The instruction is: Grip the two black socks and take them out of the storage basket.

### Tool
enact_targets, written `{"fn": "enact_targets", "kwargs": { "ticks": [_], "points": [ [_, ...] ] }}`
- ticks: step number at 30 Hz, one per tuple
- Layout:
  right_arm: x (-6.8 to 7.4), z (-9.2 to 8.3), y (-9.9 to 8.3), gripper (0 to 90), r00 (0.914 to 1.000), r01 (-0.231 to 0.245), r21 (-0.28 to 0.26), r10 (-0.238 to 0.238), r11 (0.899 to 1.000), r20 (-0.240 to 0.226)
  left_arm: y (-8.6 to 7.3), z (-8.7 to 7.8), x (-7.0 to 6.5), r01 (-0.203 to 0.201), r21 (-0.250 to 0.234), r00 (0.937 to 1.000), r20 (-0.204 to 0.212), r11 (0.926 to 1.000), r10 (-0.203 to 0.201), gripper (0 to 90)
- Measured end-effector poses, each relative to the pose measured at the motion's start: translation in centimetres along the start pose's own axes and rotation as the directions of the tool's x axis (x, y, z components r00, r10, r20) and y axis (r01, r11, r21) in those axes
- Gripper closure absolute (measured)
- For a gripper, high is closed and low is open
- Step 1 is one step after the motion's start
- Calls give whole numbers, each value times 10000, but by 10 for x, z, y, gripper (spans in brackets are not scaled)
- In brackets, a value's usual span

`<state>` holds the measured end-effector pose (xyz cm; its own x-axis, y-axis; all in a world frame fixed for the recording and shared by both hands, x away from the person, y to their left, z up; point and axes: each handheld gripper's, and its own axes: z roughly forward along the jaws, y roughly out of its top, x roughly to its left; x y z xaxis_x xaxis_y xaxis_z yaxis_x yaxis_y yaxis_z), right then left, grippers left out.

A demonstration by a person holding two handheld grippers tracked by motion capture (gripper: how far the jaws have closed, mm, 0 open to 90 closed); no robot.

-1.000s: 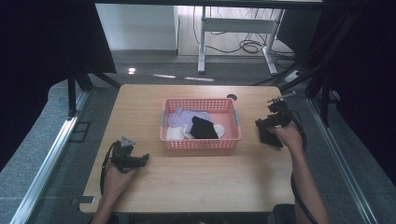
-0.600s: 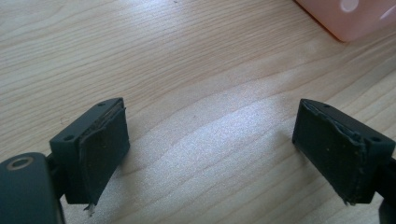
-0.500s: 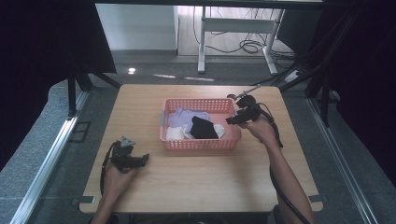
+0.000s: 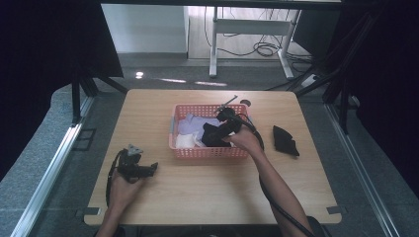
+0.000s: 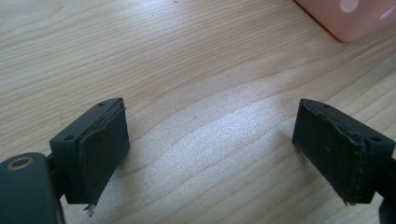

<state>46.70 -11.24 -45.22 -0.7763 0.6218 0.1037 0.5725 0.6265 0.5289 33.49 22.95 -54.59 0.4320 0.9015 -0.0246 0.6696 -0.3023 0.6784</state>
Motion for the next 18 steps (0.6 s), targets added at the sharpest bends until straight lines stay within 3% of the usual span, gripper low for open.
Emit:
{"fn": "enact_targets", "kwargs": {
  "ticks": [8, 12, 13, 17, 18],
  "points": [
    [15, 29, 7, 369, 9993, 358, 778, -353, 9963, -87, 0, 0, 0, -3, 3, 10000, -2, 10000, 3, 104],
    [14, 38, 6, 614, 9988, 421, 1348, -384, 9900, -303, 0, 0, 0, 2, 5, 10000, 1, 10000, -2, 104],
    [14, 38, 6, 614, 9988, 421, 1348, -384, 9900, -303, 0, 0, 0, 2, 4, 10000, 1, 10000, -2, 104],
    [13, 37, 6, 873, 9985, 506, 1442, -472, 9883, -266, 0, 0, 0, 2, 4, 10000, 3, 10000, -2, 104],
    [13, 37, 6, 873, 9985, 506, 1442, -472, 9883, -266, 0, 0, 0, 2, 4, 10000, 3, 10000, -2, 104]
  ]
}}
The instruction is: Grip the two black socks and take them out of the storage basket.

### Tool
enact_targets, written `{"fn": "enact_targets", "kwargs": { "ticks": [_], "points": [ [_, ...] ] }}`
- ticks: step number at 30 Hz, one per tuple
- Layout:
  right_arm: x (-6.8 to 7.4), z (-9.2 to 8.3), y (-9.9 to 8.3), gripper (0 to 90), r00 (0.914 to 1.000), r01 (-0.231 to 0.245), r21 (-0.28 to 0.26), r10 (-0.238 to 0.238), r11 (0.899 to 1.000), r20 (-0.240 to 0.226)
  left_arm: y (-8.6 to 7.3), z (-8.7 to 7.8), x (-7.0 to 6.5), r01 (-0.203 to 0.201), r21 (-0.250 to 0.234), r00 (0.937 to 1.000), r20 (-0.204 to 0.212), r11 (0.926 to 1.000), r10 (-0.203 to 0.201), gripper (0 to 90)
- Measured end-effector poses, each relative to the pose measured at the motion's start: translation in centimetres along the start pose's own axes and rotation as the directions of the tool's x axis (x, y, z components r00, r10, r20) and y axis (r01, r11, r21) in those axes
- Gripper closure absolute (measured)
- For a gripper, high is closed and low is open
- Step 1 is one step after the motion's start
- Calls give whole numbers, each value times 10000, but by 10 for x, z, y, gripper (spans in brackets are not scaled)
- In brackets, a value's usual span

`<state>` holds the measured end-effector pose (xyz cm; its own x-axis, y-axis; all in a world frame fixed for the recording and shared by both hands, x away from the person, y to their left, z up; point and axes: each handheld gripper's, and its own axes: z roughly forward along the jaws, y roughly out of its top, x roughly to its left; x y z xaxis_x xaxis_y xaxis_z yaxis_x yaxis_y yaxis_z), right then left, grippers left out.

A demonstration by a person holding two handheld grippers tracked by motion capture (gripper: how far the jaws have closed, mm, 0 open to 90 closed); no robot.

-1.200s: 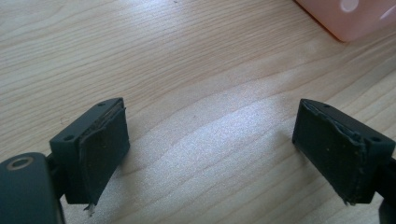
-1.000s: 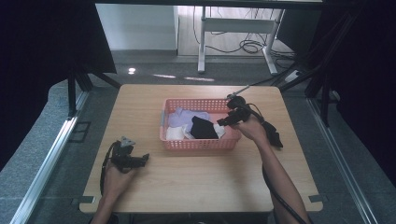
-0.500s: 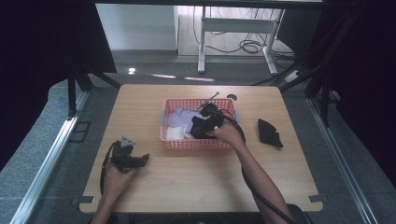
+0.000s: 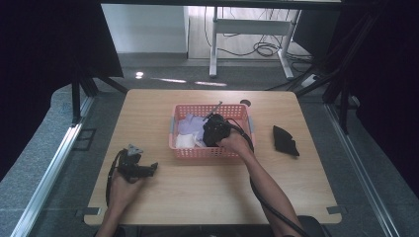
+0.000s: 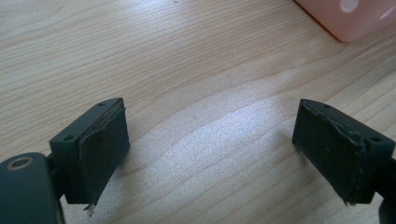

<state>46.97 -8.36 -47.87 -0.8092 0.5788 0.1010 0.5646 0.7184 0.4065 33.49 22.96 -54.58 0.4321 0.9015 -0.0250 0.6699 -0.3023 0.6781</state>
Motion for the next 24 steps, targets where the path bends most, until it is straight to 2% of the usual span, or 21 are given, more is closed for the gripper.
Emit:
{"fn": "enact_targets", "kwargs": {
  "ticks": [4, 5, 7, 11, 12, 17, 18, 24],
  "points": [
    [-2, -10, 0, 881, 9999, -24, -384, 28, 9993, 109, 0, 0, 0, -6, 3, 10000, 1, 10000, 6, 104],
    [-4, -20, 1, 881, 9998, -69, -680, 81, 9977, 179, 0, 0, 0, -7, 3, 10000, 2, 10000, 7, 104],
    [-4, -25, 2, 881, 9997, -127, -831, 143, 9965, 189, 0, 0, 0, -7, 4, 10000, 3, 10000, 7, 104],
    [-7, -50, 5, 880, 9991, -112, -1382, 168, 9903, 387, 0, 0, 0, -5, -1, 10000, 3, 10000, 5, 104],
    [-7, -50, 5, 880, 9991, -112, -1382, 168, 9903, 387, 0, 0, 0, -3, -1, 10000, 4, 10000, 3, 104],
    [-11, -77, 9, 880, 9980, -137, -1875, 251, 9822, 585, 0, 0, 0, -1, -21, 10000, 6, 10000, 1, 104],
    [-11, -77, 9, 880, 9980, -137, -1875, 251, 9822, 585, 0, 0, 0, -4, -19, 10000, 6, 10000, 4, 104],
    [-13, -102, 13, 881, 9961, -93, -2383, 300, 9711, 834, 0, 1, 0, 25, -61, 10000, -8, 10000, -25, 104]
  ]
}}
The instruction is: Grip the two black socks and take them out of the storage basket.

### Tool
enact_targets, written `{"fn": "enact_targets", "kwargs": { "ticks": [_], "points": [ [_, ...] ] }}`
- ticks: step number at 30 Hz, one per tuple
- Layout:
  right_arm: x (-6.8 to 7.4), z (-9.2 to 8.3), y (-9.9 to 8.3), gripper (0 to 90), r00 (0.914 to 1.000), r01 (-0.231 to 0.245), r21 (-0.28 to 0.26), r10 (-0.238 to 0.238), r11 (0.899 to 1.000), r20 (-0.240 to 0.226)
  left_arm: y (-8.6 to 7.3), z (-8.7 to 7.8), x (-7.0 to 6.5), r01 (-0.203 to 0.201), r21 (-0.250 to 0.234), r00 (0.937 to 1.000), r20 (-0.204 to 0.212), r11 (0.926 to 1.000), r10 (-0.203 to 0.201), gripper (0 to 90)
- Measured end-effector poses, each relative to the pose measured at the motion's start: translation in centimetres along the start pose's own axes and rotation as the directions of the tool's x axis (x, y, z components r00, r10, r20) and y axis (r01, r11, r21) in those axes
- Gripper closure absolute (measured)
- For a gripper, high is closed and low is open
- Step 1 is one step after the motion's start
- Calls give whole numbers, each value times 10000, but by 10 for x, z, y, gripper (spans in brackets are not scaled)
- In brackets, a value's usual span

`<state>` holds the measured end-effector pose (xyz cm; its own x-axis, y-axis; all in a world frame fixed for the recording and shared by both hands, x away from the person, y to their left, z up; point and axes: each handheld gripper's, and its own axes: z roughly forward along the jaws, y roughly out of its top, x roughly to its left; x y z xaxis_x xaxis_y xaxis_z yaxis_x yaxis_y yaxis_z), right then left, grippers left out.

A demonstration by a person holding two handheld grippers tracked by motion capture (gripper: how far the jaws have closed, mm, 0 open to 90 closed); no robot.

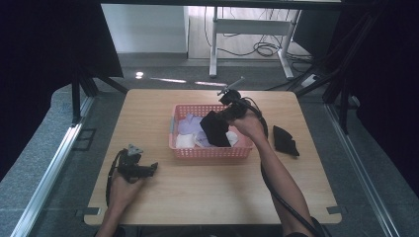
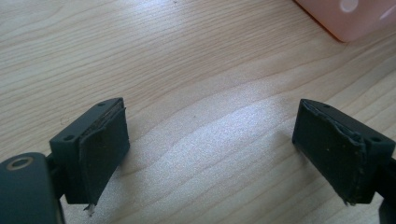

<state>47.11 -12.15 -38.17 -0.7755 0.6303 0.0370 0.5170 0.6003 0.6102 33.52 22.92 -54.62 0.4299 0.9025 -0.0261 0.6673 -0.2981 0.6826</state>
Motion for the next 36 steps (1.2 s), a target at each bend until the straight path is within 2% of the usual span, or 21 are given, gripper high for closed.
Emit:
{"fn": "enact_targets", "kwargs": {
  "ticks": [9, 23, 32, 36],
  "points": [
    [-5, -35, 15, 883, 9996, -32, -677, 50, 9977, 274, 0, 0, 0, 12, -16, 10000, 11, 10000, -12, 104],
    [-7, -73, 33, 884, 9980, 64, -1354, 21, 9908, 626, 0, 0, 0, 8, 2, 10000, 11, 10000, -8, 104],
    [-12, -97, 34, 884, 9965, -14, -1611, 148, 9869, 823, 0, 0, 0, -3, 39, 10000, 22, 10000, 2, 104],
    [-18, -115, 29, 884, 9940, -168, -1775, 356, 9840, 1037, 0, 0, 0, 7, 45, 10000, 26, 10000, -7, 104]
  ]
}}
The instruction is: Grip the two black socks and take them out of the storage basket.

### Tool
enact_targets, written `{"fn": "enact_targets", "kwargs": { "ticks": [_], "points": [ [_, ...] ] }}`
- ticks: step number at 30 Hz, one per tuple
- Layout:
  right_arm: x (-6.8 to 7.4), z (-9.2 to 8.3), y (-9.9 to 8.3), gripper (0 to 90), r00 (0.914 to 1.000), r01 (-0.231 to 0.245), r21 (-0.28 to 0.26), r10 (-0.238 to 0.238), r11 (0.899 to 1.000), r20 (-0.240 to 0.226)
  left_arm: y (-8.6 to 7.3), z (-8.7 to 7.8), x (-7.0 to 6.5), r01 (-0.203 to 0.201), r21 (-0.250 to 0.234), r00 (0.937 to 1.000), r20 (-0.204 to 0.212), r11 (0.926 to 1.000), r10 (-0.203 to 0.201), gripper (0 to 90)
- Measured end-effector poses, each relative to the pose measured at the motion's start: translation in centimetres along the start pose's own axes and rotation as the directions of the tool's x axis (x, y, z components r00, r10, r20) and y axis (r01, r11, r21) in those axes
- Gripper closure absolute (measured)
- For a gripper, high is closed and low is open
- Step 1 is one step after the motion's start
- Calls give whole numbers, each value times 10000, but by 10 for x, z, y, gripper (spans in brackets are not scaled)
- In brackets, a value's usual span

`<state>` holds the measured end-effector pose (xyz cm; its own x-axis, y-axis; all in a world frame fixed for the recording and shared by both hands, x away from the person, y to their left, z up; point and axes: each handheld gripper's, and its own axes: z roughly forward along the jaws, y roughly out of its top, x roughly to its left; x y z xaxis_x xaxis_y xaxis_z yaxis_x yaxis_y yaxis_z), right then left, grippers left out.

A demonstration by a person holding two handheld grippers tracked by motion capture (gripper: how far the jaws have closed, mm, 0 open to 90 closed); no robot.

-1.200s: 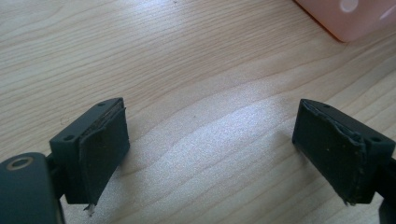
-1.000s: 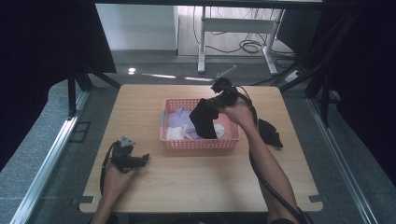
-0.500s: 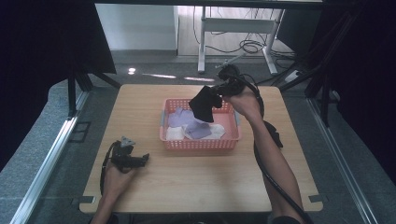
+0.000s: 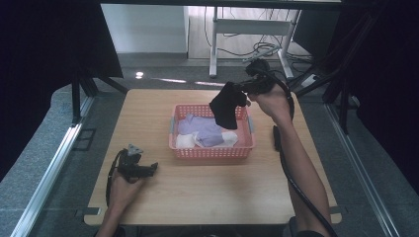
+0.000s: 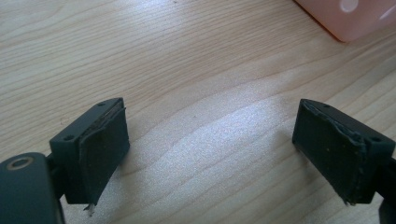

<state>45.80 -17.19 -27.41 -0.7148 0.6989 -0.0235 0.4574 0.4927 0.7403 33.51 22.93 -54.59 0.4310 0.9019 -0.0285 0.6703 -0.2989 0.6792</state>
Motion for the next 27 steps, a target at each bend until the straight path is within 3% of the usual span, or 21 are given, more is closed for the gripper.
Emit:
{"fn": "enact_targets", "kwargs": {
  "ticks": [15, 20, 27],
  "points": [
    [-30, -52, -13, 884, 9932, -593, -444, 634, 9973, 979, 0, 0, 0, 2, 4, 10000, 1, 10000, -2, 104],
    [-45, -69, -24, 884, 9849, -993, -537, 1059, 9936, 1370, 0, 0, 0, -1, 7, 10000, 2, 10000, 1, 104],
    [-68, -87, -44, 884, 9665, -1599, -605, 1687, 9853, 1937, 0, 0, 0, -41, 7, 10000, -2, 10000, 41, 104]
  ]
}}
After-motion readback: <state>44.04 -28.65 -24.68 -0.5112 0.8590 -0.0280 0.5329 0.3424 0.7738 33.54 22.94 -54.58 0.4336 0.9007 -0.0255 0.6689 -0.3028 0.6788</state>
